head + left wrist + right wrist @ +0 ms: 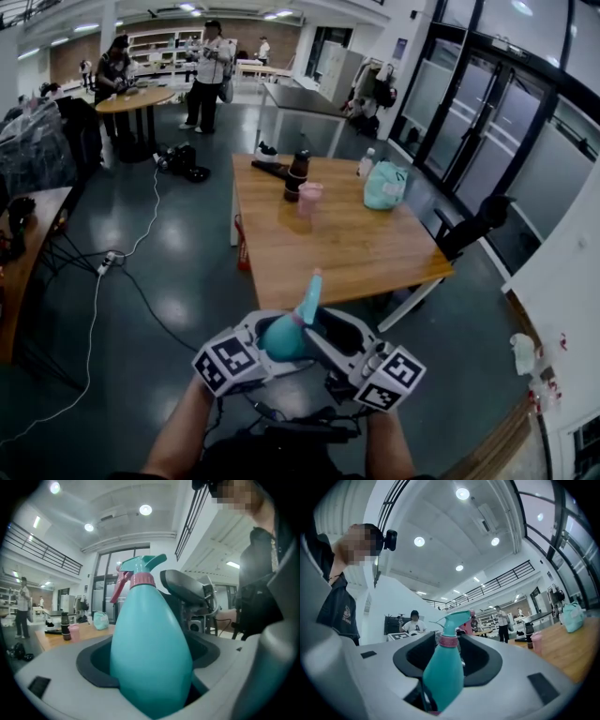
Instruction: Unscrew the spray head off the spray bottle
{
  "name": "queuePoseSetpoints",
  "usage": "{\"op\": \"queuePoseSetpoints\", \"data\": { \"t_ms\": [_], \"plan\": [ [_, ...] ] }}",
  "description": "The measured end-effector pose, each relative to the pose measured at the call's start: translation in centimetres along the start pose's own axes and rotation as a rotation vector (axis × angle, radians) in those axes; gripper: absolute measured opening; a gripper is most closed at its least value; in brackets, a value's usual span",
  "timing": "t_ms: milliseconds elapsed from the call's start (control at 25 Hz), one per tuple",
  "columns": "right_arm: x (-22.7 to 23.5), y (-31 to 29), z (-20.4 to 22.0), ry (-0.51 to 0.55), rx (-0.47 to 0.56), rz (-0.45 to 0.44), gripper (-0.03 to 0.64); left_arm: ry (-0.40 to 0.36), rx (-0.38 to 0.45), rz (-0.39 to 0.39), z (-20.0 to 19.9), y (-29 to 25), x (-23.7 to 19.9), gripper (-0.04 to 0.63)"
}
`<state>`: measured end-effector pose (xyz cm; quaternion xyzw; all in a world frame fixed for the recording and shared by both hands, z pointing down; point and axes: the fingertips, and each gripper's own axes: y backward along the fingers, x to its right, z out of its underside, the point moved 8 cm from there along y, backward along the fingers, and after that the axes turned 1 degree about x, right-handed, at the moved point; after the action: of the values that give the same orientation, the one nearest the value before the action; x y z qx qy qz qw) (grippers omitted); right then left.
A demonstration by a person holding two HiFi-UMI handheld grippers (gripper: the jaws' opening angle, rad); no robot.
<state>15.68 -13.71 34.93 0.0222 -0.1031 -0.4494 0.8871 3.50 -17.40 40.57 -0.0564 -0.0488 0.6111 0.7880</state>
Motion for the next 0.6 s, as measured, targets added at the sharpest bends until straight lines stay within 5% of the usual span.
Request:
{"op": "queuePoseSetpoints", "data": {
  "t_ms": [280,600],
  "plan": [
    [1.6,-0.8,0.2,-0.125,0.048,0.161,0.170,-0.016,-0.061,-0.284,0.7,-0.4,-1.6,0.425],
    [0.9,-2.7,0.8,-0.115,0.002,0.194,0.166,-0.042,-0.111,-0.344,1.1,-0.6,-1.2,0.423]
  ]
}}
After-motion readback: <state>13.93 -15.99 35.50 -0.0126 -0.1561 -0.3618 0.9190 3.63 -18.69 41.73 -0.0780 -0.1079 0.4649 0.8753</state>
